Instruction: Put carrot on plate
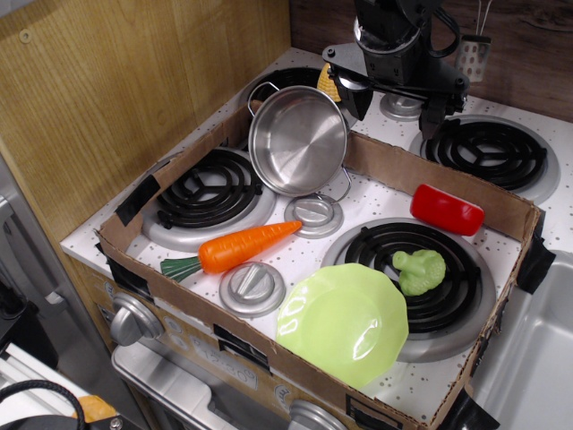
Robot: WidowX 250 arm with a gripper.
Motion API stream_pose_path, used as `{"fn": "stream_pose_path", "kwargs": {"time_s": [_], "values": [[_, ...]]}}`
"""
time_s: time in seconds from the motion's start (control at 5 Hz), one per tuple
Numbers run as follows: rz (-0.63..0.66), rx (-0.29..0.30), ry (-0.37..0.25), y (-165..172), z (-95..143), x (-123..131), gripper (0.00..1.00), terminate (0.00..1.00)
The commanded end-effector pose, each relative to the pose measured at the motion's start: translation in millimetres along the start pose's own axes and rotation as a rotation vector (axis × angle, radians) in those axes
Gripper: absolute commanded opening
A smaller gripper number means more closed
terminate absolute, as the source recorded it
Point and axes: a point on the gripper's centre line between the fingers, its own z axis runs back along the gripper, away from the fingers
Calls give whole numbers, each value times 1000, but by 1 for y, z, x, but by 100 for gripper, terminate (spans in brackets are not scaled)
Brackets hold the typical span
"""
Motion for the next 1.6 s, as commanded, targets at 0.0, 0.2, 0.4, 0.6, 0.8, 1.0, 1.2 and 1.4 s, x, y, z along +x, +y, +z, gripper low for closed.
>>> {"fn": "stream_pose_path", "kwargs": {"time_s": [0.0,0.2,0.4,0.6,0.8,1.0,1.2,1.4], "values": [[0,0,0,0,0,0,100,0],[-59,12,-87,9,10,-19,100,0],[-73,45,-66,22,30,-25,100,0],[-105,51,-43,39,43,-32,100,0],[-177,48,-24,57,42,-48,100,0],[-215,9,23,72,41,-59,100,0],[-285,-31,67,86,41,-71,100,0],[-340,-66,79,97,37,-84,100,0]]}}
